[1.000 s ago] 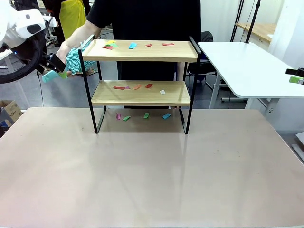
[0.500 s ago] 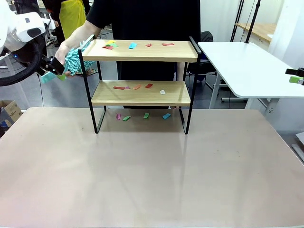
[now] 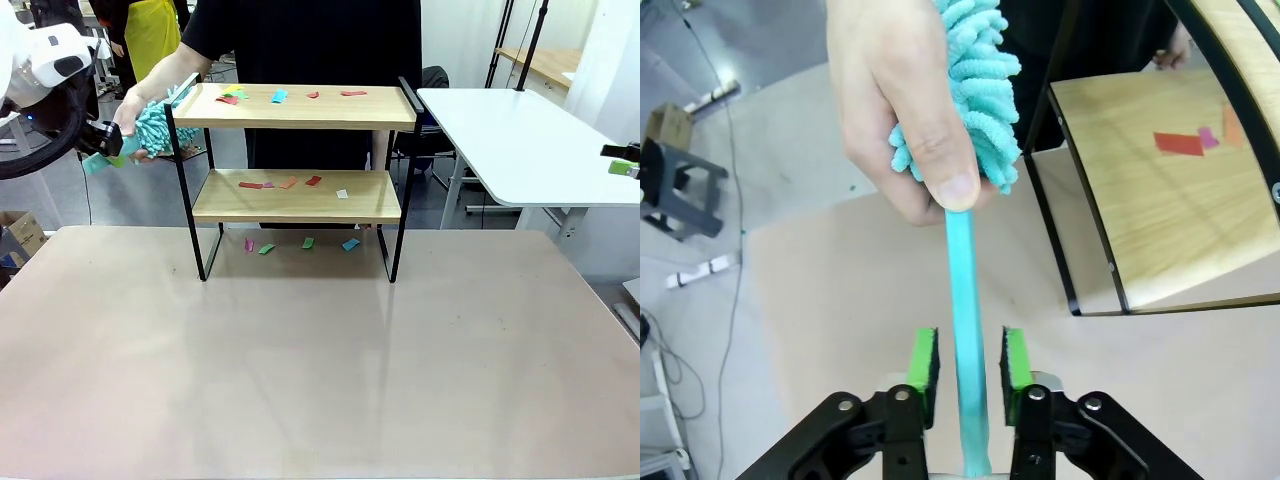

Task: Clean the shelf.
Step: Pick up the Duster handed by the human.

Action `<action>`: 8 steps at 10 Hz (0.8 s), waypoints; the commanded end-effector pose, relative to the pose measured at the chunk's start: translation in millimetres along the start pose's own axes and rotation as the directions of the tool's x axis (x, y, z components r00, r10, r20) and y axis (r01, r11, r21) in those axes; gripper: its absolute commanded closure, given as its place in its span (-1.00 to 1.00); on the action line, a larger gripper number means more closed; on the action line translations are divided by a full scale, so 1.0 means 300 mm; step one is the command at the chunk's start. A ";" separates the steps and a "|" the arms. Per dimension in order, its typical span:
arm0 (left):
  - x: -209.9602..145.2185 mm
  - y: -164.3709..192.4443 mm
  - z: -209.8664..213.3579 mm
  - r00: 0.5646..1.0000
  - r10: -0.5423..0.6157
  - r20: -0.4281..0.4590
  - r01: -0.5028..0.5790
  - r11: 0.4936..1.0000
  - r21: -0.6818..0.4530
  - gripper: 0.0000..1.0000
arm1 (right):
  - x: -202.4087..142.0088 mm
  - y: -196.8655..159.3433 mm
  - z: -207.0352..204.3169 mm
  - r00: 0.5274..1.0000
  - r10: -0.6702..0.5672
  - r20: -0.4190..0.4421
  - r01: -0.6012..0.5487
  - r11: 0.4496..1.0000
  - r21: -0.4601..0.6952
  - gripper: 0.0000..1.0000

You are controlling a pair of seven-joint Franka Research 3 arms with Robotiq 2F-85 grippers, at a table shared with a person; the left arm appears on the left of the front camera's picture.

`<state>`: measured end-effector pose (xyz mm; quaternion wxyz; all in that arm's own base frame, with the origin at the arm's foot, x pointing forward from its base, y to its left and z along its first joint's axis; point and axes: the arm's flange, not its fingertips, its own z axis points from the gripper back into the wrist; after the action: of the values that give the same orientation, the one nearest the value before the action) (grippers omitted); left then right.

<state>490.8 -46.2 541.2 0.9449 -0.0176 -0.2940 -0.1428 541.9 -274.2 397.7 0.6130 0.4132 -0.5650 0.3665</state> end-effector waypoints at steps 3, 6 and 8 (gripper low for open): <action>-0.003 -0.002 0.000 0.999 0.039 -0.026 -0.038 0.998 0.049 1.00 | 0.012 0.001 -0.007 1.000 0.006 0.001 -0.006 1.000 0.003 -1.00; -0.001 0.003 0.002 0.992 0.107 -0.063 -0.104 0.994 0.046 1.00 | 0.012 0.001 -0.007 1.000 0.006 0.001 -0.006 1.000 0.003 -1.00; -0.013 0.007 -0.008 0.997 0.070 -0.042 -0.070 0.997 0.021 1.00 | 0.012 0.001 -0.007 1.000 0.006 0.001 -0.006 1.000 0.003 -1.00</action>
<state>489.2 -42.6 534.7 0.9591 -0.0159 -0.2669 -0.0929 541.9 -274.2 397.7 0.6130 0.4132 -0.5650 0.3665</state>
